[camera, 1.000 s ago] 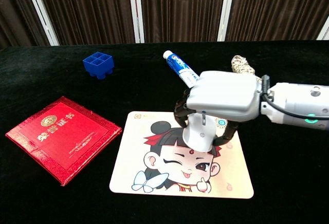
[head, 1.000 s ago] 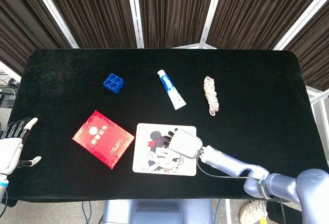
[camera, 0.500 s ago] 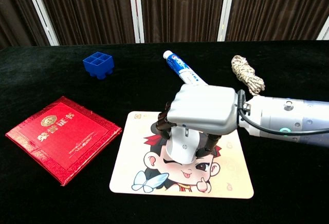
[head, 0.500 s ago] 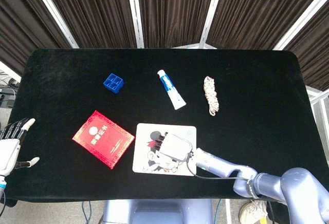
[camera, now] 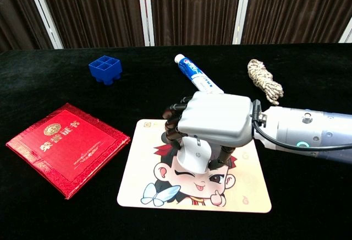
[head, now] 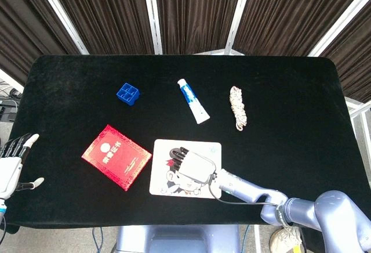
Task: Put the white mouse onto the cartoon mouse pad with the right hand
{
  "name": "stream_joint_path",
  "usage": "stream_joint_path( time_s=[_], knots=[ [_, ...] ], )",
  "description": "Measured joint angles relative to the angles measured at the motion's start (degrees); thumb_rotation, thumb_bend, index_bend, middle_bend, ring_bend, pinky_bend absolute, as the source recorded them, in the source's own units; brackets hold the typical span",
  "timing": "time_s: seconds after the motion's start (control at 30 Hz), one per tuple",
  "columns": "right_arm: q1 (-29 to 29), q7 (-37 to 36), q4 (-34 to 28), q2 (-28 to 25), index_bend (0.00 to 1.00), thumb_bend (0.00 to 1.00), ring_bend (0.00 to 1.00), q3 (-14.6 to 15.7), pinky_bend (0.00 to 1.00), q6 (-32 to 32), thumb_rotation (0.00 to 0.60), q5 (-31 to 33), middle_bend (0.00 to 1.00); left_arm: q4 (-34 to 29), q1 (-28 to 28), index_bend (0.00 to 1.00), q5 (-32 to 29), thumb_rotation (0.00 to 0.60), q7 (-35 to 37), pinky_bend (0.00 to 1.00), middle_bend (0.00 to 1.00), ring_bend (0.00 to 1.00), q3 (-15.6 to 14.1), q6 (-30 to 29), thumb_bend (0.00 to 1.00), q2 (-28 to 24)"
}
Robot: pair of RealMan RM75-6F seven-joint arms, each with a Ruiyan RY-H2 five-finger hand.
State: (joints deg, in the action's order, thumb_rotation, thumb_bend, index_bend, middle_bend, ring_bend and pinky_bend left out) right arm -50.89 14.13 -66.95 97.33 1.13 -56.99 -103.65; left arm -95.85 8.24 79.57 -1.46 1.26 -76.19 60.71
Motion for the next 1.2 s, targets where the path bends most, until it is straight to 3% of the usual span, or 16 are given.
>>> stream_joint_path(
  time_s=[0.4,0.73,0.97,1.2],
  knots=[
    [1.5,5.73,-4.99,-2.51,0.29,0.11,0.0,-0.65,0.05,0.35,0.6,2.61,0.12,-0.06,-0.15,0.0,0.04,0.6,-0.02,0.0,0.0,0.0,0.13,-0.31,0.0,0.1],
    [3.95,12.73,-10.36,-7.81,0.29,0.11,0.0,-1.37,0.02,-1.07,0.6,4.83,0.12,-0.04,-0.34,0.0,0.15,0.6,-0.4,0.0,0.0,0.0,0.26,-0.93,0.0,0.34],
    [10.53,17.85,-15.28,-14.45,0.28,0.12,0.0,-2.53,0.0,-7.26,0.6,10.11,0.09,0.18,-0.53,0.0,0.74,0.6,-1.05,0.0,0.0,0.0,0.27,-1.76,0.0,0.67],
    [20.25,15.08,-21.49,-20.7,0.2,0.12,0.0,-3.65,0.0,-16.54,0.6,18.69,0.01,0.7,-0.79,0.0,1.91,0.6,-1.45,0.0,0.0,0.0,0.28,-3.04,0.0,1.25]
  ],
)
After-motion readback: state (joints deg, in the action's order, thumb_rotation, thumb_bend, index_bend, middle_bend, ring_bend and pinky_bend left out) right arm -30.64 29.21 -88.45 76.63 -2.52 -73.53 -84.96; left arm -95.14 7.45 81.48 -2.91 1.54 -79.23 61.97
